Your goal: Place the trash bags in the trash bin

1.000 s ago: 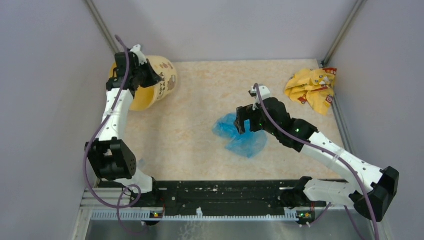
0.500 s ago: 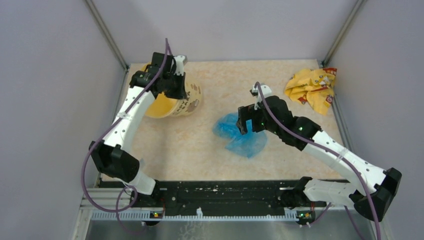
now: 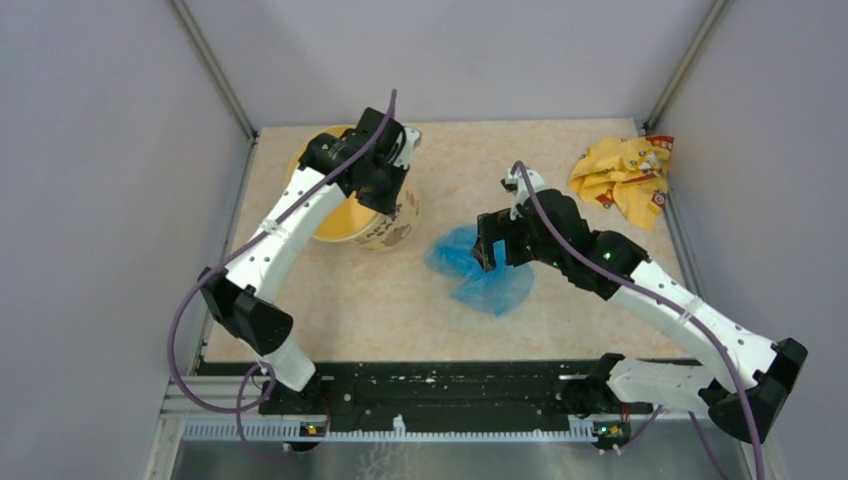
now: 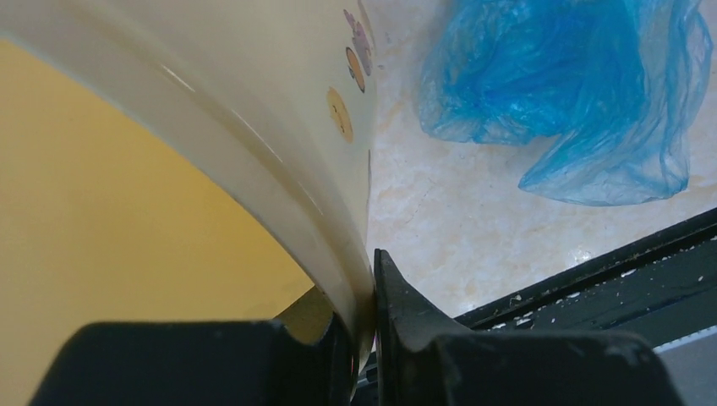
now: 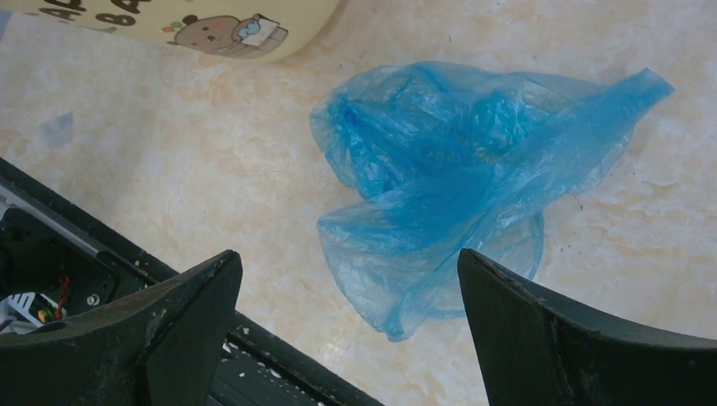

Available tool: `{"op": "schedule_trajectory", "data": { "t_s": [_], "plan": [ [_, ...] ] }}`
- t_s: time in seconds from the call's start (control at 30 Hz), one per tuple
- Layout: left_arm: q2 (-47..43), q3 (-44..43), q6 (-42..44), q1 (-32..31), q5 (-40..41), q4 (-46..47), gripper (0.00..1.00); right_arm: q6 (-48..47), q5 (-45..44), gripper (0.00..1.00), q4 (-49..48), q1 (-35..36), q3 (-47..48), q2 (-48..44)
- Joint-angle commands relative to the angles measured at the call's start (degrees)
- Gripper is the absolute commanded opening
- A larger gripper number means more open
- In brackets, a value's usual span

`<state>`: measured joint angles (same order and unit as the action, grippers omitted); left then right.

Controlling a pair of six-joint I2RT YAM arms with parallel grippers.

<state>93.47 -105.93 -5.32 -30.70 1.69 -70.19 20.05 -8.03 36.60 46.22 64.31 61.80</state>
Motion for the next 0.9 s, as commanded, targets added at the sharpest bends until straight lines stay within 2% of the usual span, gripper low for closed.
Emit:
{"op": "schedule_trajectory", "data": {
  "t_s": [0.0,0.2,0.37,0.6,0.7,0.87],
  "plan": [
    [2.51,-4.05,1.0,-3.44,3.53,-1.64,0.18,1.13,0.33,0.99,0.15,-0.25,2.28,-2.1],
    [6.1,-3.86,1.71,-3.48,8.8,-1.73,0.22,1.57,0.41,0.99,0.29,-0.24,1.97,-2.59],
    [10.38,-7.56,2.12,-3.35,14.87,-1.7,0.4,1.39,-0.42,0.99,0.96,-0.25,2.17,-2.9],
    [14.33,-13.35,3.58,-3.26,18.61,0.39,0.56,1.59,-0.96,0.99,1.54,-0.25,2.24,-3.09],
    [15.09,-13.52,4.32,-2.75,22.15,1.91,0.62,1.57,-1.29,0.99,1.68,-0.25,2.27,-3.1],
    [15.24,-14.06,4.79,-0.44,23.01,4.77,0.74,1.63,-2.99,0.99,2.39,-0.25,2.3,-3.39]
  ]
}}
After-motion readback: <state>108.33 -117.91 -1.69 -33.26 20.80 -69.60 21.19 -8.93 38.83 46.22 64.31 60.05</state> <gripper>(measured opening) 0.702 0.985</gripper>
